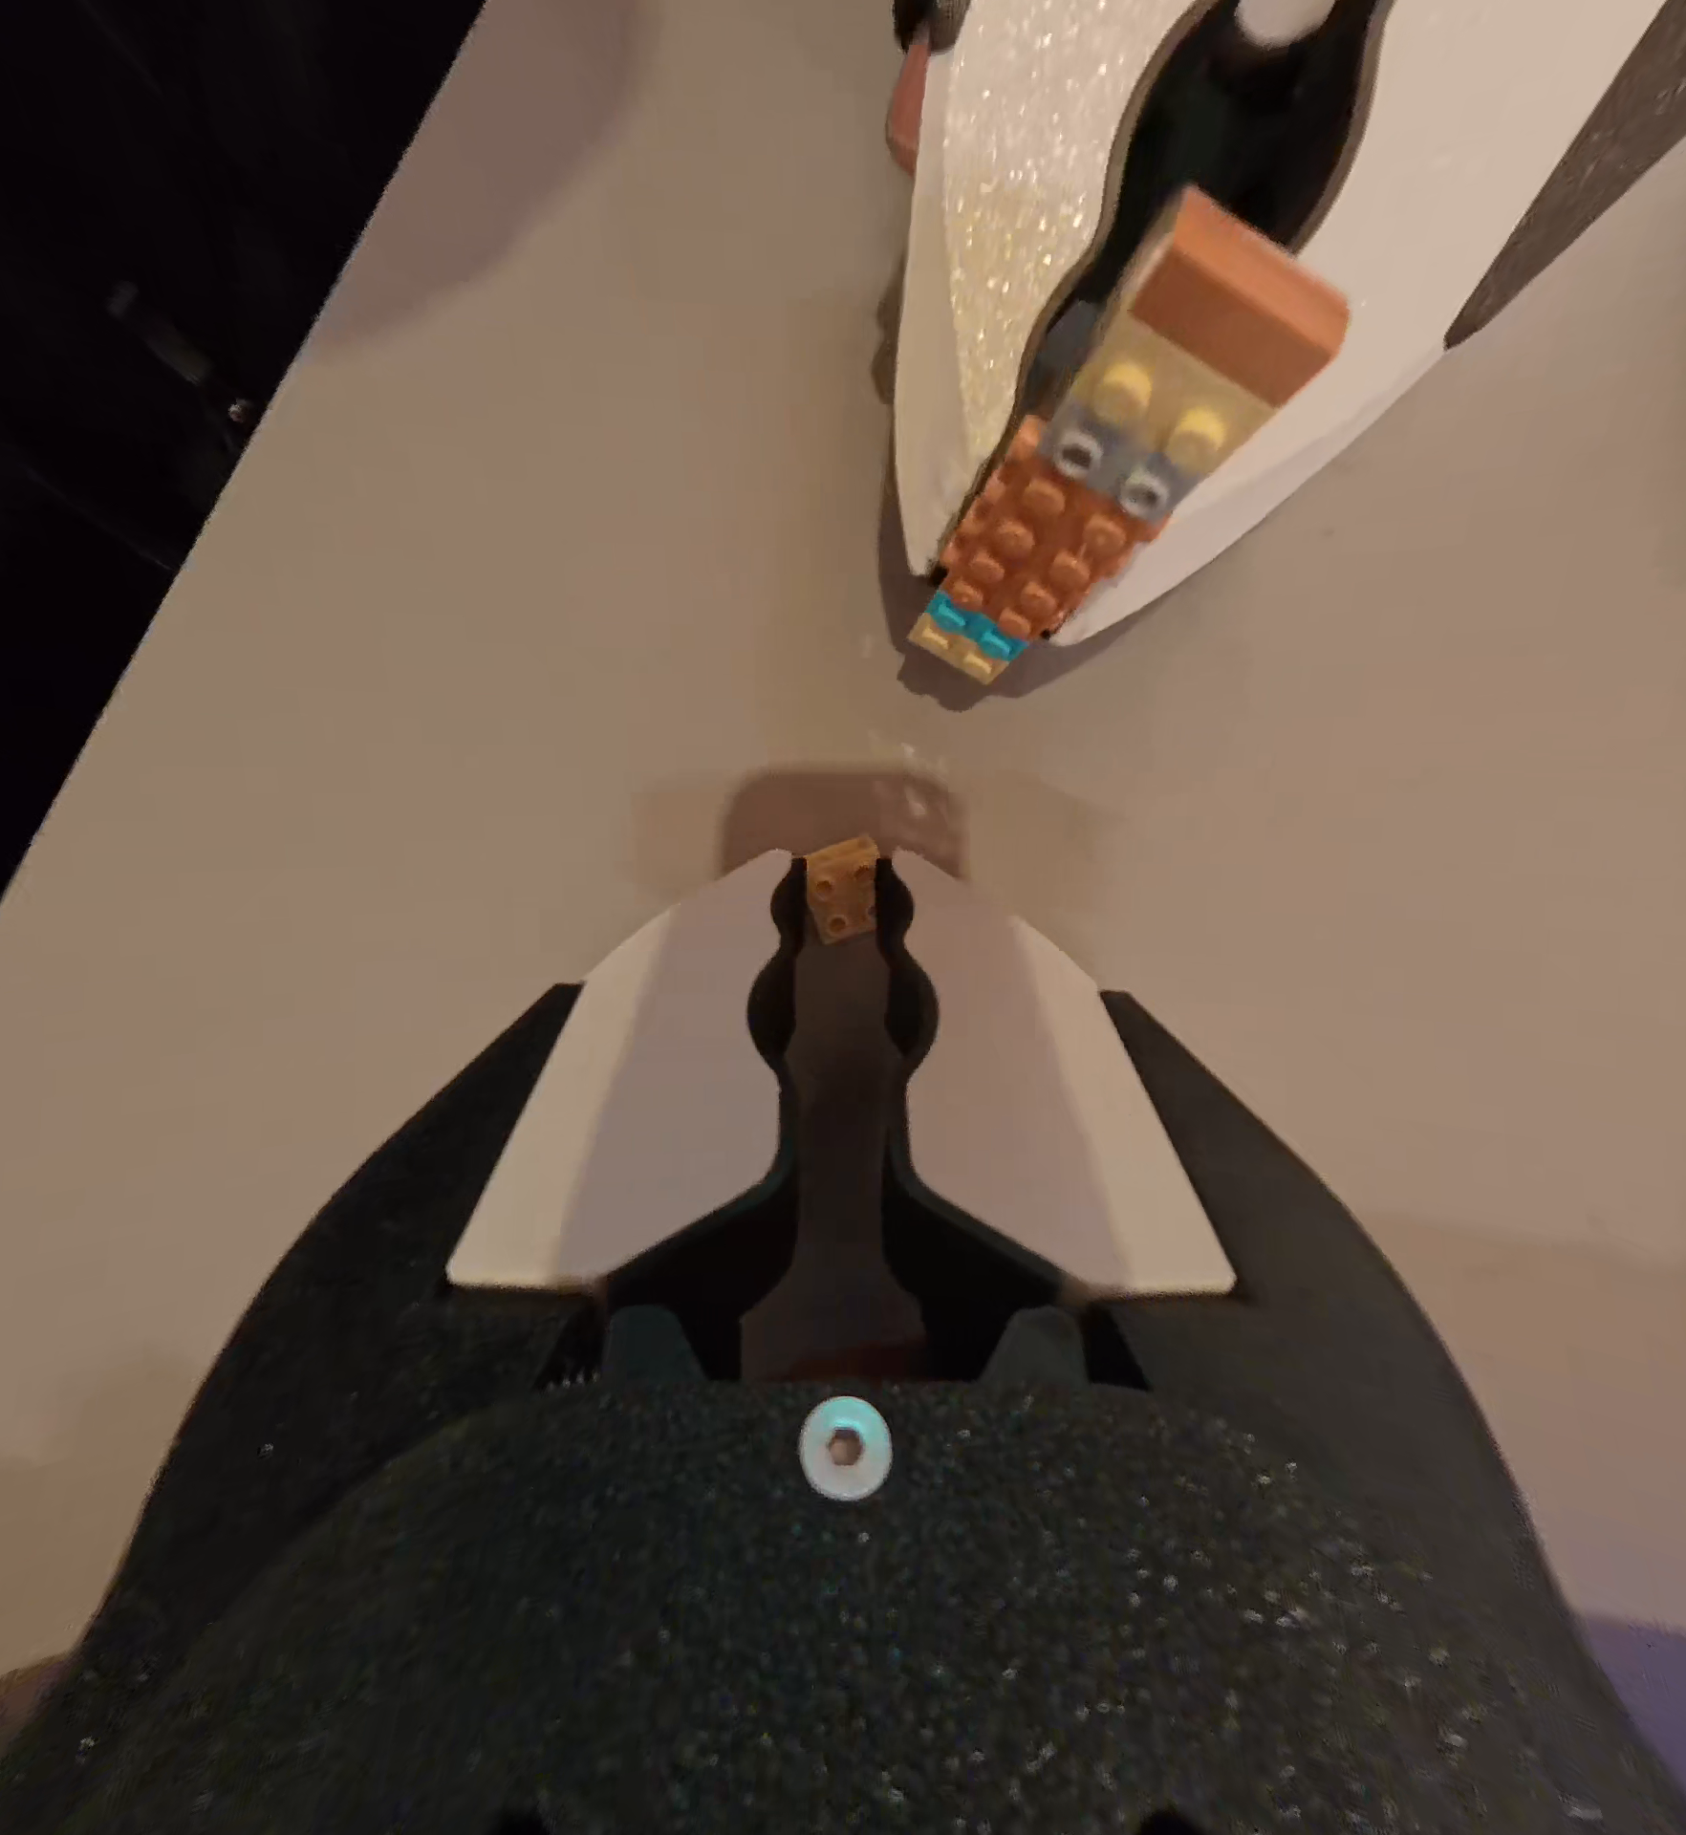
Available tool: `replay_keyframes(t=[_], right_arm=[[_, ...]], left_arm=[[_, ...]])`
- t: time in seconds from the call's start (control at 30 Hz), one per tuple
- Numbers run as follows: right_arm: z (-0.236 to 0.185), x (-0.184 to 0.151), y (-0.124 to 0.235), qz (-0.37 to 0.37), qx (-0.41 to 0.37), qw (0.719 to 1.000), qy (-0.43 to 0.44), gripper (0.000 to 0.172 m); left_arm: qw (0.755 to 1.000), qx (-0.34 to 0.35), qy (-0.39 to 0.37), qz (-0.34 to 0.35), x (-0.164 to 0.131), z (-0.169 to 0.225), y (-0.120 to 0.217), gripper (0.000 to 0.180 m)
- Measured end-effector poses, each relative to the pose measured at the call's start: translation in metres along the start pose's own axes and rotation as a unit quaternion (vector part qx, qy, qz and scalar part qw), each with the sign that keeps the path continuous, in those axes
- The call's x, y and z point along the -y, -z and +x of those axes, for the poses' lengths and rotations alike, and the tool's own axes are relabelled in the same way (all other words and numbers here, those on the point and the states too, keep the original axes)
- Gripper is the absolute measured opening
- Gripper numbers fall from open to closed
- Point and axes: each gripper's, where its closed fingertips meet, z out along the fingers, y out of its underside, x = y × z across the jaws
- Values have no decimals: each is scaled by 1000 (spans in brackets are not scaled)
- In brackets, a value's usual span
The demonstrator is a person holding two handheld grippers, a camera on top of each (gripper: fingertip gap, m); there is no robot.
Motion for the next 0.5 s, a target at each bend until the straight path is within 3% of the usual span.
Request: replay_keyframes(t=[0.17, 0.2, 0.3, 0.4, 0.5], right_arm=[[24, 8, 2, -8, -165, 985, 48, 12], [31, 12, 7, -3, -218, 974, 58, 0], [38, 16, 21, -18, -352, 933, 75, 1], [26, 11, 19, -38, -365, 926, 92, 10], [34, 7, 19, -18, -348, 937, 28, 11]], left_arm=[[1000, 22, 0, 1, 0, -8, 3, 17], [999, 32, -2, 3, 0, -11, 4, 17], [998, 63, -10, 3, 2, -20, 9, 17], [998, 69, -14, 4, 4, -21, 11, 17], [997, 75, 0, -1, 2, -24, 13, 17]])
